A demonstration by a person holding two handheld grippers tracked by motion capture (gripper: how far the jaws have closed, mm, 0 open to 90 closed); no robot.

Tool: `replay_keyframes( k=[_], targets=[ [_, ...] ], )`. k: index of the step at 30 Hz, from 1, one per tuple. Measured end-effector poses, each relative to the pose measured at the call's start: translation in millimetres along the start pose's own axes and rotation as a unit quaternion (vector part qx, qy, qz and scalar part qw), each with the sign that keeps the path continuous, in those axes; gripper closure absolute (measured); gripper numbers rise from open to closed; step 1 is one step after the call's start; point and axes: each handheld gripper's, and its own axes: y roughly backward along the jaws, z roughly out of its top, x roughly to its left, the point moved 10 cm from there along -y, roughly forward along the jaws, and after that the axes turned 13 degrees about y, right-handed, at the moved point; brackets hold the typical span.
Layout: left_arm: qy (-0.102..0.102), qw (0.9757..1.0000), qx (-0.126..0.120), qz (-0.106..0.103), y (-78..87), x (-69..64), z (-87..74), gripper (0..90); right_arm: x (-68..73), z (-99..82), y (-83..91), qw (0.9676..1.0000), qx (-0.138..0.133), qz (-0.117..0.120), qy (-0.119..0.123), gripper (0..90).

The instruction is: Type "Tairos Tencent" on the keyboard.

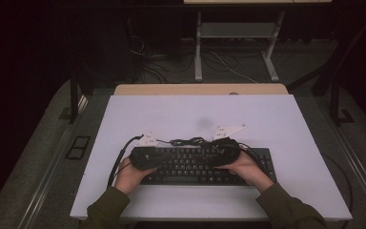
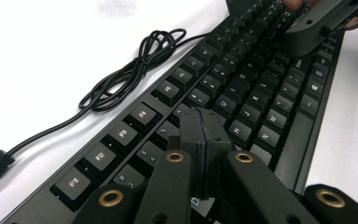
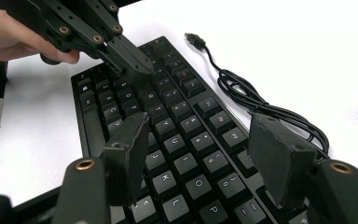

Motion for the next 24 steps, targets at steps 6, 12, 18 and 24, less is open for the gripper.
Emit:
replay_keyframes(
  k=[6,12,18,24],
  targets=[
    [-0.003,0.9999,0.008,0.008,-6.1,2.9,-3.3,88.9,-0.1,0.2,0.1,1.0000,-0.001,-0.001,0.000,37.7],
    [-0.005,0.9998,0.015,0.013,-8.9,4.0,-6.0,88.9,-0.2,0.0,0.5,1.0000,0.001,-0.002,0.001,37.7],
    [-0.003,0.9997,0.017,0.016,-10.0,5.5,-7.5,88.9,-0.5,-0.1,1.1,1.0000,0.002,-0.002,0.001,37.8],
    [-0.010,0.9995,0.024,0.016,-10.3,6.5,-9.1,88.9,-1.0,0.0,1.3,1.0000,0.001,-0.003,0.003,37.8]
  ],
)
